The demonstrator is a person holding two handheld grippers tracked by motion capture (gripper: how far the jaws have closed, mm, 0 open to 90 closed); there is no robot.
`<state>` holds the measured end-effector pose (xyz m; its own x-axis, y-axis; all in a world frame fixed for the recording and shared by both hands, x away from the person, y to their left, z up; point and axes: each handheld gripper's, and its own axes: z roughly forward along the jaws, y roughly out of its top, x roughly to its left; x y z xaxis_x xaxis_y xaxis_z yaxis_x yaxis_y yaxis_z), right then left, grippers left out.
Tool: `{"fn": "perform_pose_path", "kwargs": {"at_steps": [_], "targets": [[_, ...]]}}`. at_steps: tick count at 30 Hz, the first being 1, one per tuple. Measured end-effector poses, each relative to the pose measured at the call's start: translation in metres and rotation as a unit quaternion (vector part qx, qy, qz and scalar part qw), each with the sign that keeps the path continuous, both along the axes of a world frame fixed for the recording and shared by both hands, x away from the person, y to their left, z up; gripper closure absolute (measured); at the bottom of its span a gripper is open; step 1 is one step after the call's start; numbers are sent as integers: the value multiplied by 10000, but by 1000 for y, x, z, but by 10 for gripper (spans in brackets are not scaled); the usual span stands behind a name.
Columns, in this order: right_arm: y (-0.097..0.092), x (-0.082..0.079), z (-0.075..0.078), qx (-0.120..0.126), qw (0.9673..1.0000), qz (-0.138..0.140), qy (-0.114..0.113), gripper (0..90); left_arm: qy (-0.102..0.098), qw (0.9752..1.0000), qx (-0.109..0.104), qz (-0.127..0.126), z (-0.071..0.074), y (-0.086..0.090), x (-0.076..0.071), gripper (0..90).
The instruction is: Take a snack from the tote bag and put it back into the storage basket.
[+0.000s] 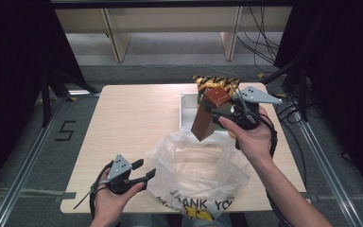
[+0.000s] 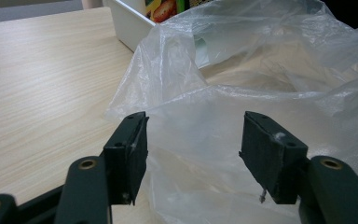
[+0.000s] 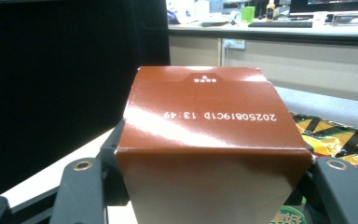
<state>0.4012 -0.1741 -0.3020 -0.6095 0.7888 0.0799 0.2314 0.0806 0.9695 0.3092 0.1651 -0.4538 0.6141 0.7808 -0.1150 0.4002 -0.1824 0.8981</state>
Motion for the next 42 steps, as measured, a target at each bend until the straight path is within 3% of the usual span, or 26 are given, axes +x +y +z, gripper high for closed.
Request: {"fn": "perform_pose_path", "kwargs": {"at_steps": [8, 9, 10, 13, 17, 19, 23, 31, 32, 33, 39, 42], "targets": [[0, 9, 1, 47, 9999, -90, 21, 386, 23, 10000, -72, 42, 0, 0, 0, 405], [-1, 11, 0, -37, 9999, -130, -59, 386, 30, 9999, -91, 59, 0, 0, 0, 405], [0, 11, 0, 37, 9999, -125, 36, 386, 28, 9999, -83, 55, 0, 0, 0, 405], [0, 16, -1, -50, 9999, -132, -35, 386, 36, 10000, -55, 48, 0, 0, 0, 405], [1, 19, -1, -12, 9997, -235, 65, 386, 34, 10000, -78, 37, 0, -1, 0, 405], [1, 24, -2, -83, 9996, -257, -26, 385, 13, 10000, -58, 11, 0, -1, 0, 405], [1, 31, -6, -77, 9994, -324, 94, 386, 16, 10000, -47, 16, 0, 0, 0, 405], [2, 43, -10, -112, 9990, -419, 126, 386, 9, 10000, -39, -13, -1, -1, 2, 405], [3, 44, -10, -74, 9988, -424, 230, 386, 6, 10000, -45, -16, -1, 0, 2, 405], [2, 47, -10, -136, 9991, -385, 113, 386, 8, 10000, -32, 1, -1, 0, 2, 405], [7, 51, -9, -87, 9989, -423, 196, 386, 10, 10000, -33, -15, -1, 0, 2, 406], [9, 55, -8, -101, 9990, -408, 134, 386, 49, 10000, -76, 22, -1, 0, 2, 405]]}}
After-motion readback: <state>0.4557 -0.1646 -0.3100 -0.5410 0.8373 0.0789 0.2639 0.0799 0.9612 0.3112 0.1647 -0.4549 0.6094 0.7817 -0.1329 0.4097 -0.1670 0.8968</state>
